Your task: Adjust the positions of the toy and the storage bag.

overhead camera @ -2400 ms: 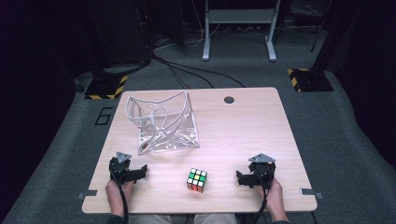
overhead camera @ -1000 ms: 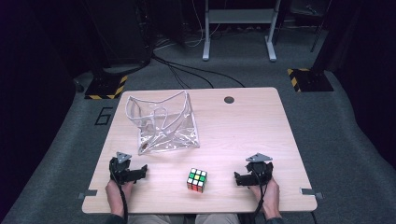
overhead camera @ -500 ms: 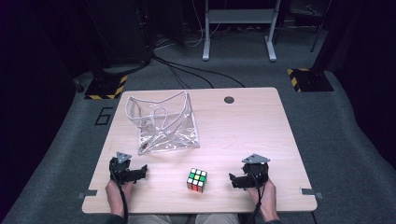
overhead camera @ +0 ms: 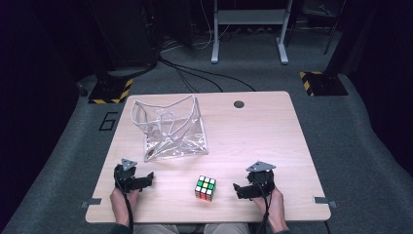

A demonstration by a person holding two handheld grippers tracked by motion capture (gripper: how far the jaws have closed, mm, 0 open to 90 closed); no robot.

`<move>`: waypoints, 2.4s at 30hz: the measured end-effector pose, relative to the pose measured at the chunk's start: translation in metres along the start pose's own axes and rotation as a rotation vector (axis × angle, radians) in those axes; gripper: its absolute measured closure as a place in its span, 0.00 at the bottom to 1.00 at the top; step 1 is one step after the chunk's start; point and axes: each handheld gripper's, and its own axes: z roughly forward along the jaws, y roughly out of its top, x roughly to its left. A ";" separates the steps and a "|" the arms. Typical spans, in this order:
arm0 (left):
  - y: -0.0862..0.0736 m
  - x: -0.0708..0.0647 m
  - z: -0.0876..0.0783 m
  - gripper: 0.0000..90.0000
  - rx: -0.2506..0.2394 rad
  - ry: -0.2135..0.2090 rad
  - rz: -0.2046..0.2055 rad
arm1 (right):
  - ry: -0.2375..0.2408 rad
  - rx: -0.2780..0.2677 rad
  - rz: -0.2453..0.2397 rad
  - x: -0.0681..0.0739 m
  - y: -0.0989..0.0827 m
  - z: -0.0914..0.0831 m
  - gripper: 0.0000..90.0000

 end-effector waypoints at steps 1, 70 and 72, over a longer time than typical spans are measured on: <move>0.000 0.000 0.000 0.07 0.000 0.000 0.000 | 0.003 0.001 -0.005 0.001 0.000 0.000 0.03; 0.000 0.000 0.000 0.07 0.000 0.000 0.001 | 0.248 0.046 -0.247 0.083 0.039 0.018 0.01; 0.000 0.000 0.000 0.07 0.000 0.000 0.000 | 0.245 0.045 -0.259 0.085 0.040 0.020 0.02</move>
